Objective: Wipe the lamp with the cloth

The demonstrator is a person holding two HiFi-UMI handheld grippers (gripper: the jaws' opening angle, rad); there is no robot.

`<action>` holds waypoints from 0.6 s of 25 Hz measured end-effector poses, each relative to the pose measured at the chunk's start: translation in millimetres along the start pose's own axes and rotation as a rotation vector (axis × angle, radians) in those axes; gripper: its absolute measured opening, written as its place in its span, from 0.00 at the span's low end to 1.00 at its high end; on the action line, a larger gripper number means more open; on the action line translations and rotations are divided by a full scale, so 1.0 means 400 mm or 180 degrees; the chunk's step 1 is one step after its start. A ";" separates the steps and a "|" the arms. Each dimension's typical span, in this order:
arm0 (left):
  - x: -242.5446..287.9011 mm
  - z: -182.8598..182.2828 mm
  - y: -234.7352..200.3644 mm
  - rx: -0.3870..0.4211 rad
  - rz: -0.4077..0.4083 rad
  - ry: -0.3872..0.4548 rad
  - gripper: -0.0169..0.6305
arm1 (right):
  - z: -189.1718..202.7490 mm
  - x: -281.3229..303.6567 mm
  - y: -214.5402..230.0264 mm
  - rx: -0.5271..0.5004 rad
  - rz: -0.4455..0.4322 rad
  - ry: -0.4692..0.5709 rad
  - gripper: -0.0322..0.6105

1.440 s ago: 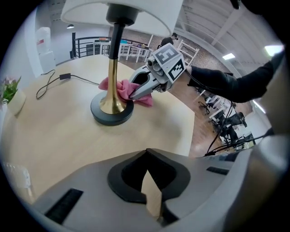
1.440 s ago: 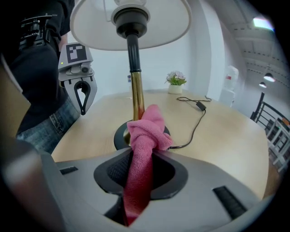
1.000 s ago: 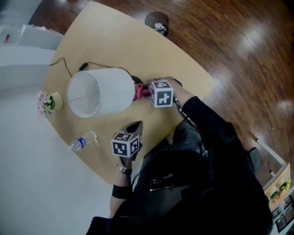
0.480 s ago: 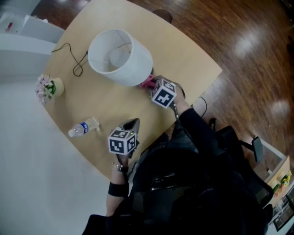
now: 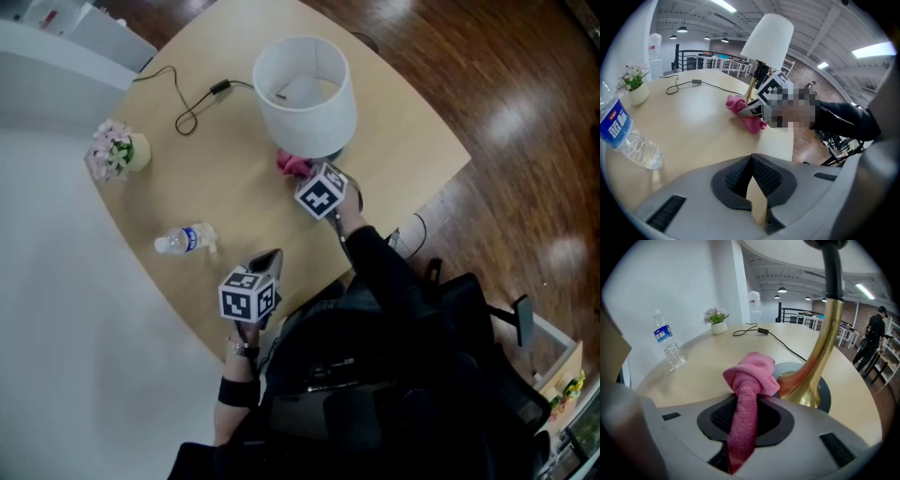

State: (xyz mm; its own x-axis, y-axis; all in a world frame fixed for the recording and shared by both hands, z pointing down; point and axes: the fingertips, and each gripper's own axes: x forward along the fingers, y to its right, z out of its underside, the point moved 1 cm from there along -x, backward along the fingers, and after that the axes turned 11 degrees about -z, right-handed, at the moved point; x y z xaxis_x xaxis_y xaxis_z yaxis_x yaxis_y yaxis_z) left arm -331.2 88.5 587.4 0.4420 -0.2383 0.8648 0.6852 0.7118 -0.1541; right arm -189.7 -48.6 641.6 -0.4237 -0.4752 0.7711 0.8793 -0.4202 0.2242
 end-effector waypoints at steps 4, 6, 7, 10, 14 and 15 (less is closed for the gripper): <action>-0.028 0.019 -0.040 -0.0095 -0.0059 0.0072 0.02 | -0.048 0.023 -0.028 -0.0019 -0.0020 0.0029 0.20; -0.037 0.024 -0.057 -0.0137 -0.0077 0.0116 0.02 | -0.063 0.024 -0.053 -0.0069 -0.0046 0.0026 0.20; -0.041 0.024 -0.064 -0.0156 -0.0082 0.0139 0.02 | -0.068 0.020 -0.066 -0.0079 -0.0067 0.0035 0.20; -0.052 0.024 -0.075 -0.0177 -0.0089 0.0210 0.02 | -0.082 -0.012 -0.111 -0.0103 -0.0128 0.0082 0.20; -0.063 0.028 -0.078 -0.0175 -0.0067 0.0301 0.02 | -0.078 -0.075 -0.170 -0.0167 -0.0132 0.0160 0.20; -0.065 0.030 -0.077 -0.0169 -0.0056 0.0319 0.02 | -0.060 -0.083 -0.186 -0.0159 -0.0148 0.0142 0.20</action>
State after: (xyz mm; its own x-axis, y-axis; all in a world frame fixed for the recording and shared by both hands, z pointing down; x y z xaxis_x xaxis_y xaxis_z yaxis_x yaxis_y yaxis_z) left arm -370.7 80.8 575.4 0.4835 -0.3172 0.8159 0.7218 0.6717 -0.1667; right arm -246.3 -20.2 585.2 -0.4742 -0.4879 0.7329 0.8470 -0.4801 0.2283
